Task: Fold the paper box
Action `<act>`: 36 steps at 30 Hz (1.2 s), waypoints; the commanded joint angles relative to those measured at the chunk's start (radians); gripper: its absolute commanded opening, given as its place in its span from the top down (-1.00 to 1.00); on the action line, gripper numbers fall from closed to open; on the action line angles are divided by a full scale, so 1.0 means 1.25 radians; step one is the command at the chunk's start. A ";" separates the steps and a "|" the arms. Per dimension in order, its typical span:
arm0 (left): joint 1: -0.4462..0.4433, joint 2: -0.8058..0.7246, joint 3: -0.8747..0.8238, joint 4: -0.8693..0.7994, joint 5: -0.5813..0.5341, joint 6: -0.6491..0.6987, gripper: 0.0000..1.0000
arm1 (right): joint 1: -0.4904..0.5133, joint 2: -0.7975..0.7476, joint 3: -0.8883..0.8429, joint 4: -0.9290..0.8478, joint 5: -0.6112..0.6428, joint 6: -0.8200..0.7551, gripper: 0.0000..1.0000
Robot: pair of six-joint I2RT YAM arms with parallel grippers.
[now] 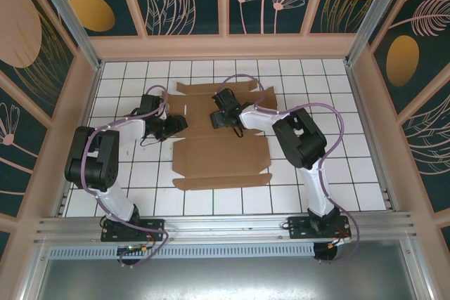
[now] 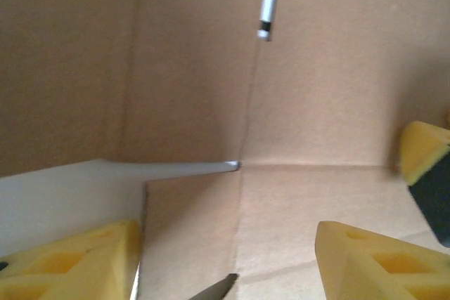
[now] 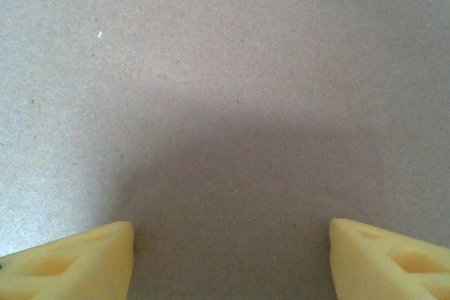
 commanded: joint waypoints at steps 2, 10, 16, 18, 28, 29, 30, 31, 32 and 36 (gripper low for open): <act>-0.004 -0.041 0.008 0.047 0.078 -0.022 -0.30 | 0.004 0.099 -0.045 -0.153 -0.072 0.005 -0.41; -0.040 -0.022 -0.002 0.085 0.143 -0.048 -0.27 | 0.004 0.104 -0.035 -0.162 -0.073 0.007 -0.41; -0.064 0.035 0.002 0.115 0.149 -0.076 -0.25 | 0.003 0.101 -0.034 -0.169 -0.069 0.008 -0.41; -0.063 0.035 0.015 0.113 0.147 -0.076 -0.25 | 0.003 0.100 -0.038 -0.168 -0.070 0.010 -0.41; -0.060 -0.082 0.162 -0.060 0.008 0.006 -0.22 | -0.009 0.032 -0.057 -0.146 -0.101 0.025 -0.41; -0.061 -0.093 0.177 -0.075 -0.007 0.012 -0.20 | -0.013 0.014 -0.059 -0.143 -0.111 0.026 -0.41; -0.066 -0.099 0.192 -0.086 -0.012 0.018 -0.19 | -0.017 -0.001 -0.058 -0.140 -0.117 0.026 -0.41; -0.077 -0.102 0.214 -0.108 -0.026 0.033 -0.19 | -0.021 -0.019 -0.059 -0.136 -0.117 0.025 -0.41; -0.092 -0.102 0.234 -0.128 -0.048 0.043 -0.16 | -0.024 -0.036 -0.059 -0.131 -0.136 0.024 -0.41; -0.162 -0.081 0.270 -0.158 -0.098 0.046 0.17 | -0.051 -0.105 -0.070 -0.106 -0.182 0.032 -0.41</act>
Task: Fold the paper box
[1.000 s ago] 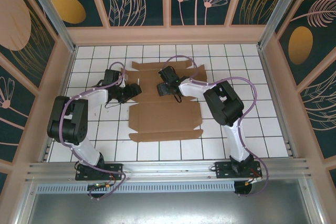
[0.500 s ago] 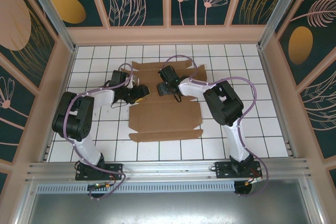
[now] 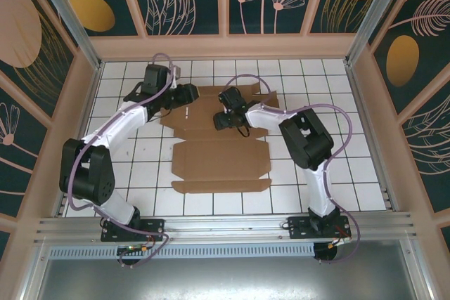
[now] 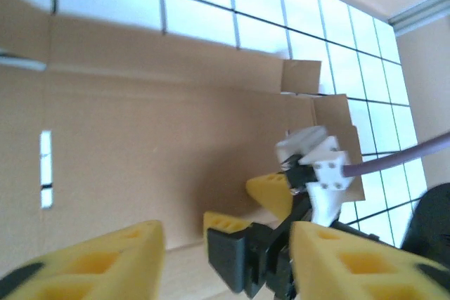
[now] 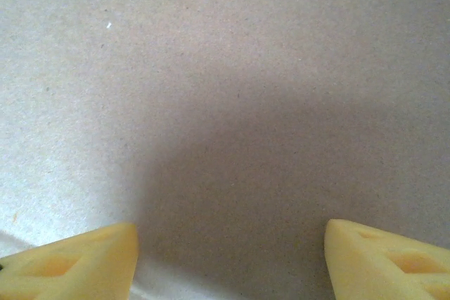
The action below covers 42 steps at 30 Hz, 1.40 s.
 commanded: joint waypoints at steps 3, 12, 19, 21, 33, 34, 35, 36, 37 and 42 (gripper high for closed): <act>-0.063 0.029 -0.033 -0.013 -0.024 -0.006 0.71 | -0.057 -0.097 -0.061 -0.022 -0.112 0.046 -0.33; -0.143 0.169 -0.098 0.047 -0.047 -0.017 1.00 | -0.123 -0.040 -0.023 -0.033 -0.135 -0.004 0.90; -0.143 0.280 -0.027 -0.044 -0.141 0.012 1.00 | -0.128 0.042 0.020 -0.072 -0.106 -0.020 0.97; -0.141 0.310 0.000 -0.062 -0.160 0.015 1.00 | -0.128 0.056 0.024 -0.086 -0.076 -0.022 0.96; -0.110 0.481 0.222 -0.149 -0.186 0.056 1.00 | -0.121 -0.036 -0.159 -0.085 0.020 0.036 0.97; -0.110 0.497 0.253 -0.160 -0.179 0.056 1.00 | -0.115 -0.054 -0.181 -0.081 0.014 0.044 0.97; -0.110 0.511 0.278 -0.166 -0.174 0.058 1.00 | -0.108 -0.068 -0.199 -0.078 0.007 0.051 0.96; -0.110 0.526 0.308 -0.174 -0.167 0.059 1.00 | -0.107 -0.083 -0.219 -0.075 -0.001 0.060 0.96; -0.110 0.537 0.332 -0.179 -0.157 0.061 1.00 | -0.089 -0.095 -0.235 -0.073 -0.006 0.067 0.95; -0.128 0.564 0.369 -0.191 -0.116 0.073 1.00 | -0.040 -0.143 -0.313 -0.033 -0.093 0.126 0.89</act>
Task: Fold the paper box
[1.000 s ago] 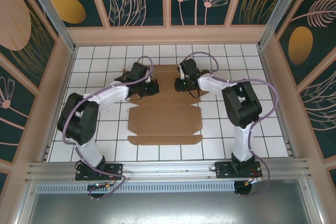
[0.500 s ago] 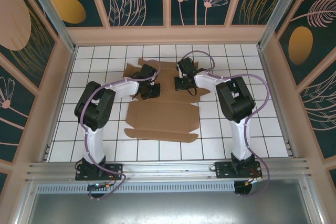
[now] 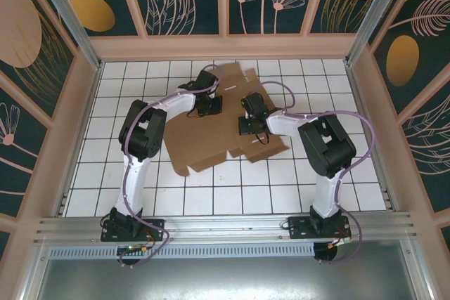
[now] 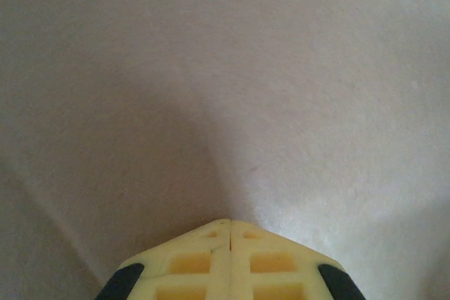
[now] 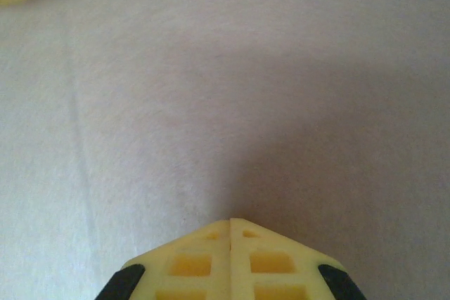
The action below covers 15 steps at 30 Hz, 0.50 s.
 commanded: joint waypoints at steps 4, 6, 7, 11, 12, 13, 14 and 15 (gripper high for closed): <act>-0.005 -0.031 -0.075 -0.009 0.016 0.014 1.00 | 0.035 -0.030 -0.076 -0.087 -0.090 0.064 0.83; 0.001 -0.082 -0.104 0.021 0.036 0.007 1.00 | 0.026 -0.071 -0.067 -0.078 -0.090 0.058 0.75; 0.005 -0.105 -0.118 0.033 0.043 0.001 1.00 | 0.017 -0.088 -0.063 -0.068 -0.098 0.053 0.68; 0.036 -0.221 -0.202 0.122 0.091 -0.038 0.94 | -0.026 -0.157 -0.062 -0.008 -0.130 0.037 -0.04; 0.048 -0.242 -0.230 0.142 0.104 -0.050 0.95 | -0.029 -0.166 -0.059 0.000 -0.130 0.036 -0.28; 0.057 -0.256 -0.252 0.153 0.112 -0.056 0.95 | -0.050 -0.169 -0.054 0.007 -0.136 0.031 -0.53; 0.066 -0.269 -0.275 0.160 0.108 -0.061 0.95 | -0.066 -0.168 -0.045 0.008 -0.133 0.023 -0.60; 0.073 -0.275 -0.296 0.161 0.099 -0.061 0.96 | -0.078 -0.169 -0.039 0.013 -0.124 0.010 -0.61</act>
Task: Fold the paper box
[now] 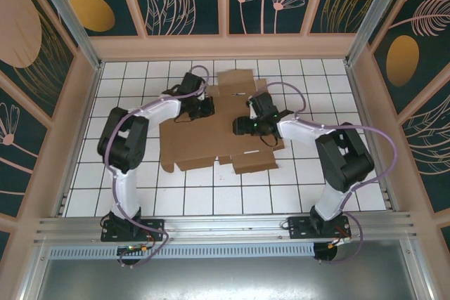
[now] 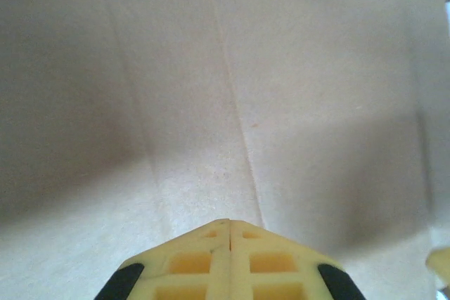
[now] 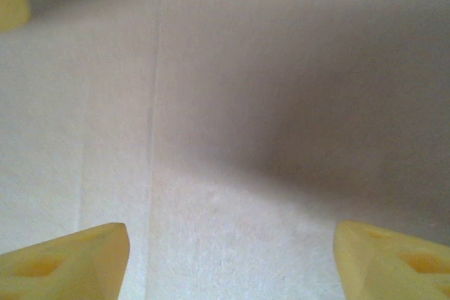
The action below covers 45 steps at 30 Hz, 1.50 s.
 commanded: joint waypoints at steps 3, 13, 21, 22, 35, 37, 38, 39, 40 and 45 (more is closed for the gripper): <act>0.042 -0.034 -0.099 0.060 0.016 -0.051 1.00 | -0.086 -0.013 0.033 0.032 -0.001 -0.057 -0.61; 0.068 0.012 -0.176 0.106 0.042 -0.074 1.00 | -0.223 0.090 0.084 -0.019 -0.007 -0.110 -0.65; 0.081 0.022 -0.185 0.097 0.022 -0.064 1.00 | -0.283 0.104 0.012 0.014 -0.163 -0.071 -0.66; 0.082 0.023 -0.186 0.097 0.021 -0.063 1.00 | -0.287 0.104 0.001 0.024 -0.195 -0.067 -0.65; 0.081 0.032 -0.197 0.112 0.038 -0.069 1.00 | -0.287 0.103 -0.057 0.119 -0.434 -0.025 -0.16; 0.081 0.031 -0.198 0.113 0.039 -0.068 1.00 | -0.287 0.108 -0.059 0.121 -0.432 -0.025 -0.11; 0.081 0.031 -0.198 0.113 0.039 -0.067 1.00 | -0.286 0.108 -0.060 0.123 -0.423 -0.025 -0.07; 0.081 0.031 -0.198 0.113 0.039 -0.067 1.00 | -0.287 0.106 -0.066 0.128 -0.413 -0.024 -0.03; 0.081 0.031 -0.198 0.113 0.039 -0.067 1.00 | -0.286 0.101 -0.076 0.139 -0.410 -0.021 0.01; 0.082 0.030 -0.201 0.112 0.036 -0.066 1.00 | -0.286 0.076 -0.100 0.158 -0.394 -0.013 0.20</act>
